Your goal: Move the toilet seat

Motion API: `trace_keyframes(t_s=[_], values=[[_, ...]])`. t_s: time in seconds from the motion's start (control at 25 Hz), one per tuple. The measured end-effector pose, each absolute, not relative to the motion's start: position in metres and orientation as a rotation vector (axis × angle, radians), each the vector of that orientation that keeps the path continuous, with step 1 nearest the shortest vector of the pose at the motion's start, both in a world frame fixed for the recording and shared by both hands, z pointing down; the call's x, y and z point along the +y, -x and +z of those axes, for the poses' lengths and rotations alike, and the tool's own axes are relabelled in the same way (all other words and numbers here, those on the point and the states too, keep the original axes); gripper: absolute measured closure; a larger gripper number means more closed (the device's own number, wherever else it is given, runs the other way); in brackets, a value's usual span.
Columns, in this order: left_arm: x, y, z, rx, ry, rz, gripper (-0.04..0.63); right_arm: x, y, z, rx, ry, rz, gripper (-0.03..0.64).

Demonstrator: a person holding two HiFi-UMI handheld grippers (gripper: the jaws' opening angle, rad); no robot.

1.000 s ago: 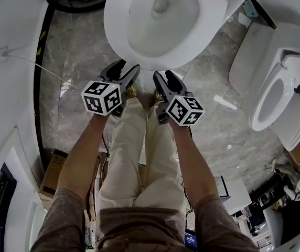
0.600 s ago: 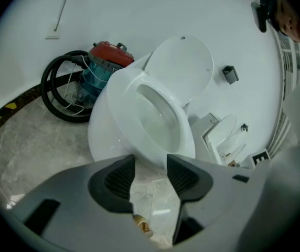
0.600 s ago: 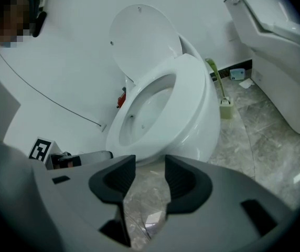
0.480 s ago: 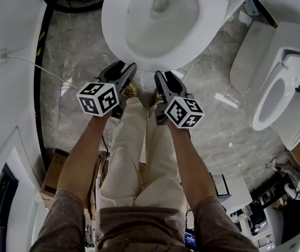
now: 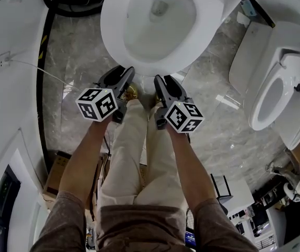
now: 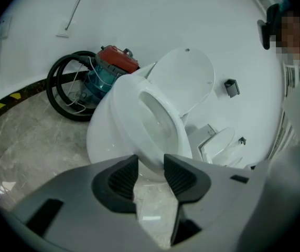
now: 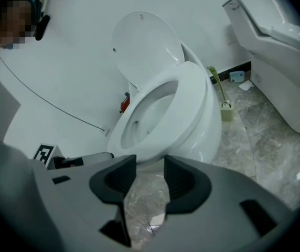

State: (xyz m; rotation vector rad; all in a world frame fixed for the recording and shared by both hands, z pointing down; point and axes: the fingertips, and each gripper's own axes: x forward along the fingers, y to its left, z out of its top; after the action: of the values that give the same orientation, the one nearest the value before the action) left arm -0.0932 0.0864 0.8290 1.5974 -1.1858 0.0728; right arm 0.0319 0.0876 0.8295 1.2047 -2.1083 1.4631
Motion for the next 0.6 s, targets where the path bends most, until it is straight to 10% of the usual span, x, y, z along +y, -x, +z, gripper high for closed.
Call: trace_keyframes(t_s=[0.6], values=[[0.077, 0.093, 0.765, -1.189, -1.632, 0.102, 0.425, 0.080, -0.030, 0.770, -2.076, -1.244, 1.461, 0.436]])
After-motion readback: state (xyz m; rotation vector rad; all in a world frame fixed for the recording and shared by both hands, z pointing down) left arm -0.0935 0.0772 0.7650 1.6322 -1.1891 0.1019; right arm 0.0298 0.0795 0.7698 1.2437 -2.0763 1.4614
